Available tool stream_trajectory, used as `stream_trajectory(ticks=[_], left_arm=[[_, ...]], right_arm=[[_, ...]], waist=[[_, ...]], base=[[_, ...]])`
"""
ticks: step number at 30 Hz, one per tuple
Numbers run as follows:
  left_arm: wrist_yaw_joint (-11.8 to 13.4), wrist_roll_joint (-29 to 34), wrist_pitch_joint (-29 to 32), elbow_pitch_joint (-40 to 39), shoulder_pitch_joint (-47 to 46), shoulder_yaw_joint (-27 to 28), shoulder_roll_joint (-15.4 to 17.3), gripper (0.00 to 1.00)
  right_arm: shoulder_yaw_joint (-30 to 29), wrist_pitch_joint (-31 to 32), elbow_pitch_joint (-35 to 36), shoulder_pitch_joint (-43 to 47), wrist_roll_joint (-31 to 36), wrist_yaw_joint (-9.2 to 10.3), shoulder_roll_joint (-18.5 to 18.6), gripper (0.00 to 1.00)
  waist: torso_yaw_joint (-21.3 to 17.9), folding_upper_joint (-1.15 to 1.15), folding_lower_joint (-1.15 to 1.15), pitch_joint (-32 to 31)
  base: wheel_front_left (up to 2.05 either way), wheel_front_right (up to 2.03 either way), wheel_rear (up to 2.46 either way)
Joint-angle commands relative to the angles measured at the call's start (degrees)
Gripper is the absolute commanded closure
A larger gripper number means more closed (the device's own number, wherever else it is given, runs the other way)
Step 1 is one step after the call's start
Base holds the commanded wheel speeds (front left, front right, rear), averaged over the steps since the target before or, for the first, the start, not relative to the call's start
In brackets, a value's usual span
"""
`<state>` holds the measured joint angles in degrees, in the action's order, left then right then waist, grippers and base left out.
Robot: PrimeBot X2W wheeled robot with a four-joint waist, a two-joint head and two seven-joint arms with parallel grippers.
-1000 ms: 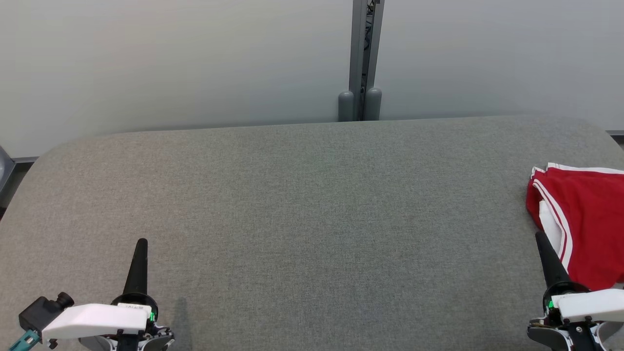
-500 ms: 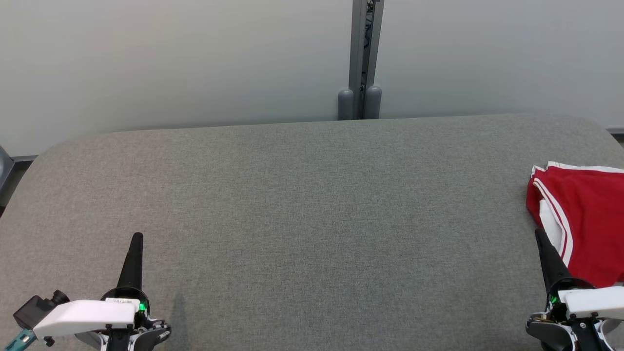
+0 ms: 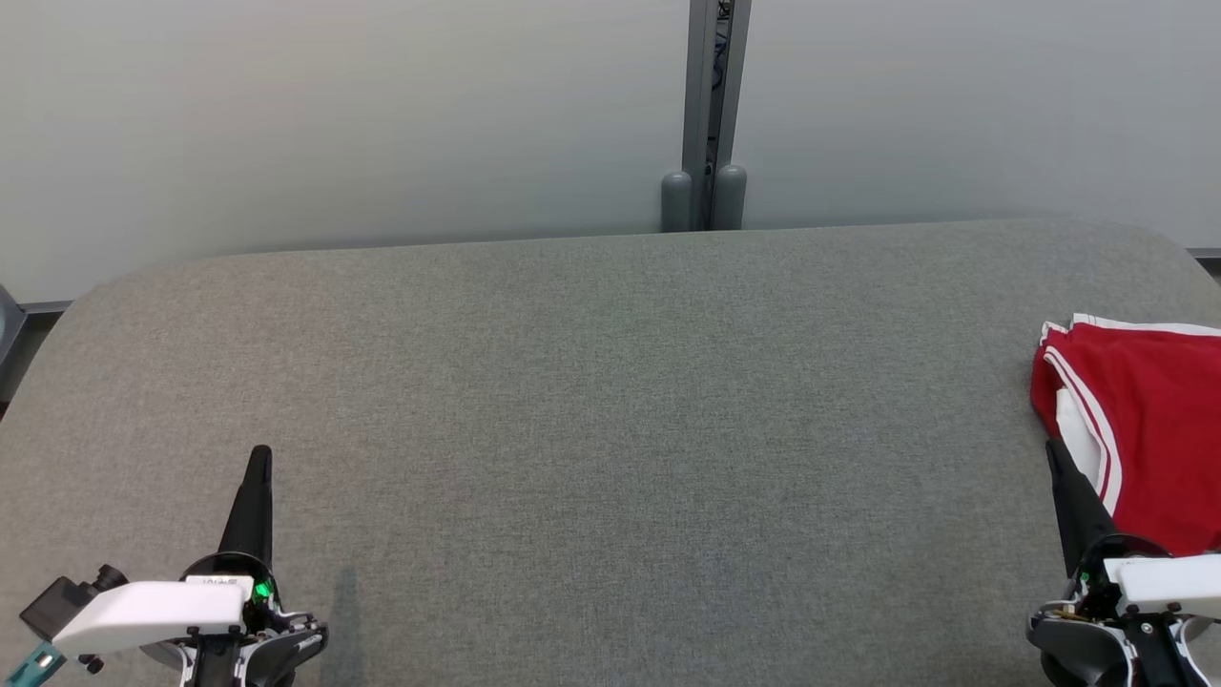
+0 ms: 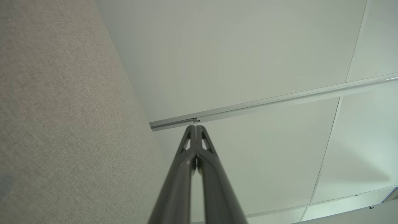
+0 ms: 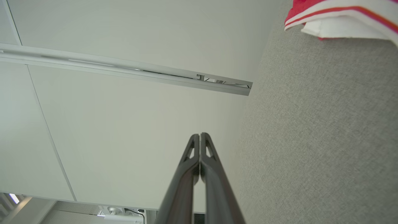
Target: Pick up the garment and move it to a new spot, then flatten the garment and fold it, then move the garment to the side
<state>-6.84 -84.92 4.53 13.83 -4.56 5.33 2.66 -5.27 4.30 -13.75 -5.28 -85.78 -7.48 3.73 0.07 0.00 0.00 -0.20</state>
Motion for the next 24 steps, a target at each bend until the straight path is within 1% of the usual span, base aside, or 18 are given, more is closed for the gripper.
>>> stream_trajectory(ticks=[1,14,20,24], left_arm=[[-0.41,-0.98,0.30,-0.07,-1.27,0.41,0.31,1.00],[-0.81,-5.92,1.61,0.20,-2.02,1.12,0.34,1.00],[-0.80,-7.58,2.11,0.29,-2.21,1.37,0.36,1.00],[-0.76,-7.55,2.17,0.29,-2.07,1.37,0.35,1.00]], right_arm=[[-0.40,0.52,0.05,-0.55,-0.98,-0.02,0.03,1.00],[-1.08,1.85,-0.25,-1.12,-5.31,-0.02,-0.60,1.00],[-1.30,2.37,-0.34,-1.30,-6.92,-0.02,-0.78,1.00],[-1.31,2.35,-0.36,-1.18,-6.75,-0.02,-0.76,1.00]], waist=[[0.00,0.00,0.00,0.02],[-0.05,0.00,0.00,0.27],[-0.07,0.00,0.00,0.36],[-0.07,0.00,0.00,0.37]], base=[[0.00,0.00,0.00],[0.00,0.00,0.00],[0.00,0.00,0.00],[0.00,0.00,0.00]])
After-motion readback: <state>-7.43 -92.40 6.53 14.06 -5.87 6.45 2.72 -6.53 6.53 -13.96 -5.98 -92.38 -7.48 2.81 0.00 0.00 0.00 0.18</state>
